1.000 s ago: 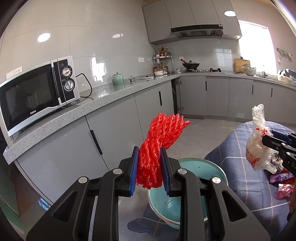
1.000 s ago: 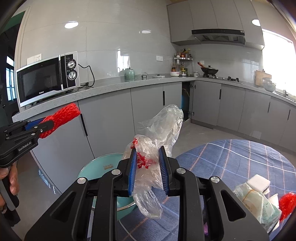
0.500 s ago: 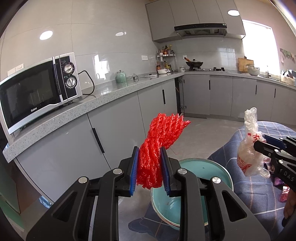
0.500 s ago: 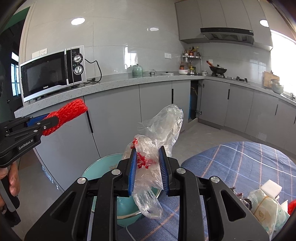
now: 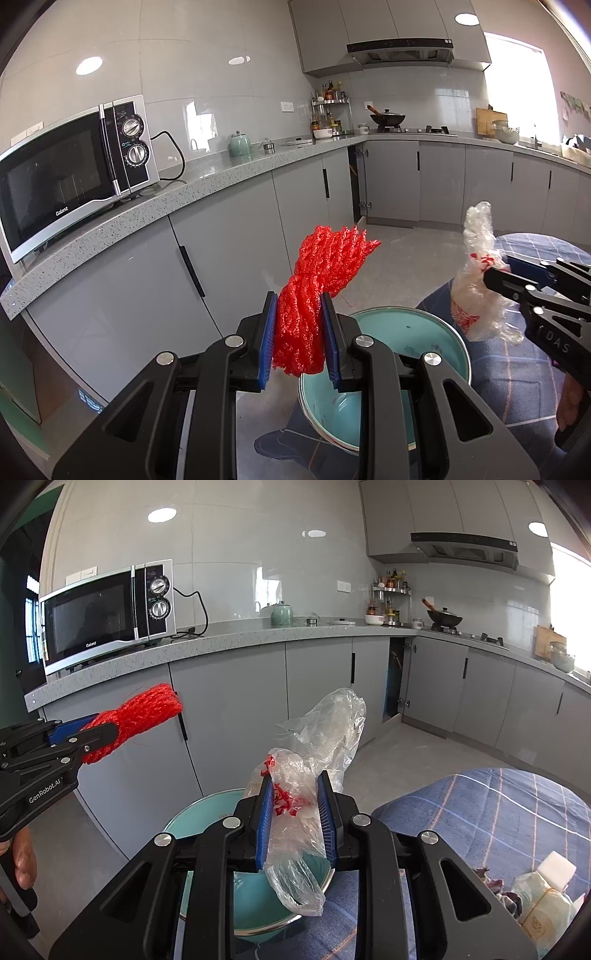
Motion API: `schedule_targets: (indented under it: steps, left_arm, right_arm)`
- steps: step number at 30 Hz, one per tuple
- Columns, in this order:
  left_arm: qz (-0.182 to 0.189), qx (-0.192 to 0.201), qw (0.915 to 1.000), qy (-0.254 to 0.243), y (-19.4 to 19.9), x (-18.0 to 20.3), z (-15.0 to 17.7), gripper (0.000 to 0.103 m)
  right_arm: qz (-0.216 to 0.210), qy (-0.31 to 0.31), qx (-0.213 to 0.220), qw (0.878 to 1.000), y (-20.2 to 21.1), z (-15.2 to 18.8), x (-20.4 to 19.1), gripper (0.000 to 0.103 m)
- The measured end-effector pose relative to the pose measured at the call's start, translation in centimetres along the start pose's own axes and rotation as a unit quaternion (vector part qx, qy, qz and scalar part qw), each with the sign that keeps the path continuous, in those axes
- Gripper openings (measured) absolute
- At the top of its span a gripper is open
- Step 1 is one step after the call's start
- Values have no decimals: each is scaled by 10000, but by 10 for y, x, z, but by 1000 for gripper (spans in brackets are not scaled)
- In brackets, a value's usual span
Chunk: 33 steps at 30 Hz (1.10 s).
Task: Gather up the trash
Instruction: 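Open both grippers to drop the red net and clear bag into the bin, then move both tools back to the table and grasp the purple wrapper with the right gripper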
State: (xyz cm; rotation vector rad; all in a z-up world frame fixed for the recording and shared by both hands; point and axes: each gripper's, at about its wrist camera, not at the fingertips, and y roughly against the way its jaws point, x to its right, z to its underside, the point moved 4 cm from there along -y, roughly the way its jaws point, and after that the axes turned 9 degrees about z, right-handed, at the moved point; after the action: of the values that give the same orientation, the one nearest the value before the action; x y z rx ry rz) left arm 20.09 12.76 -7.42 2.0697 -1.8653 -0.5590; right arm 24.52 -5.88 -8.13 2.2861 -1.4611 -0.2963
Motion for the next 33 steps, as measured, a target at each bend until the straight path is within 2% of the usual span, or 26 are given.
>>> schedule_targets:
  steps: [5,7,8,9,11,13,15,25,28,30,33]
  left_arm:
    - [4,-9,10000,14,-3,-1,1,26]
    - [20,-38,10000,26,-6,-1,2,31]
    - [15,-31,10000,21,-6,-1,3,37]
    - [-7,-23,10000,1,-7,0,3,49]
    - [-51,4,10000,-23,-7,1,4,59]
    - [-20,-18,10000,-35,-8,2,5,59]
    - [-72,-30,10000,-34,-9,1,6,69]
    - [-19,-44,10000,-7,-7,2,11,74]
    - [47,-1,10000,-53,-2,10,11,75]
    - [112,16,9999,-62,0,16,11,80]
    - [241,25,9995,-199,3,33,12,81]
  right_arm:
    - [-21,99,-90,9999,-8,2,-2,24]
    - [-29,148,-138,9998,-14,4,-4,25]
    - [-38,171,-168,9997,-17,6,-5,27]
    - [-69,176,-193,9996,-19,8,-5,28]
    - [-94,168,-220,9996,-22,11,-6,41]
    - [-89,161,-251,9995,-24,13,-7,41]
    - [-80,120,-288,9995,-26,16,-6,46]
    - [179,-117,-276,9994,-8,21,10,56]
    - [412,-134,-293,9986,8,23,19,56]
    - [579,-218,-269,9977,23,24,29,56]
    - [839,-306,-209,9958,53,28,50,57]
